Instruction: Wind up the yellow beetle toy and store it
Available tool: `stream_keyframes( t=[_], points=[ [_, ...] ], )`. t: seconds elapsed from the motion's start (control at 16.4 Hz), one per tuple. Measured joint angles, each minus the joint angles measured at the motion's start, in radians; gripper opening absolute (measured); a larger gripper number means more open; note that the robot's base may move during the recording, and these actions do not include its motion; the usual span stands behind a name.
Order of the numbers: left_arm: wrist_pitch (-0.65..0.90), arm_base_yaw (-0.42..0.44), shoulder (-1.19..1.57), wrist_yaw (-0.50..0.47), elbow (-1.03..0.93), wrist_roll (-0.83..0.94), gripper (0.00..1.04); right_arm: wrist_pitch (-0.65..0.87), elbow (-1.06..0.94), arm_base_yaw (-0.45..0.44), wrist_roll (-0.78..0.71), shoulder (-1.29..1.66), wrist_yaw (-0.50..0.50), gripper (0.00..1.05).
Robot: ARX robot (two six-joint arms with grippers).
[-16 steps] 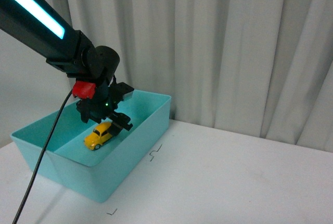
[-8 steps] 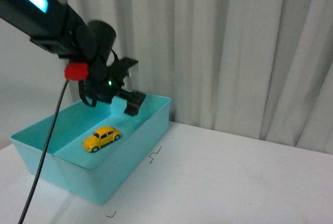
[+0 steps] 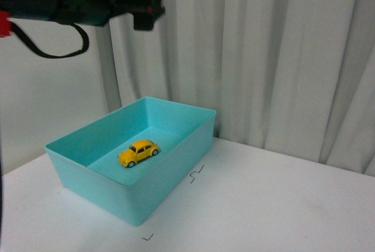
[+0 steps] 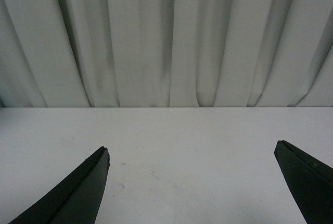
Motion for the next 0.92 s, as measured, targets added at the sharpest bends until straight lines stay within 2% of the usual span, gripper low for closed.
stream_keyframes(
  t=[0.12, 0.24, 0.31, 0.37, 0.49, 0.55, 0.61, 0.92],
  points=[
    [0.187, -0.026, -0.148, -0.020, -0.181, -0.046, 0.52, 0.001, 0.000, 0.000, 0.000, 0.000, 0.000, 0.98],
    [0.225, -0.043, -0.188, -0.034, -0.305, -0.056, 0.36, 0.001, 0.000, 0.000, 0.000, 0.000, 0.000, 0.98],
    [0.237, -0.058, -0.218, -0.056, -0.452, -0.071, 0.12, 0.001, 0.000, 0.000, 0.000, 0.000, 0.000, 0.98],
    [0.257, -0.063, -0.269, -0.067, -0.488, -0.072, 0.02, 0.001, 0.000, 0.000, 0.000, 0.000, 0.000, 0.98],
    [0.279, -0.078, -0.346, -0.076, -0.533, -0.074, 0.02, 0.001, 0.000, 0.000, 0.000, 0.000, 0.000, 0.98],
    [0.274, -0.123, -0.374, -0.127, -0.571, -0.075, 0.02, 0.001, 0.000, 0.000, 0.000, 0.000, 0.000, 0.98],
    [0.264, -0.142, -0.393, -0.132, -0.605, -0.075, 0.02, 0.001, 0.000, 0.000, 0.000, 0.000, -0.003, 0.98],
    [0.233, -0.143, -0.520, -0.142, -0.684, -0.075, 0.02, 0.000, 0.000, 0.000, 0.000, 0.000, 0.000, 0.98]
  ],
)
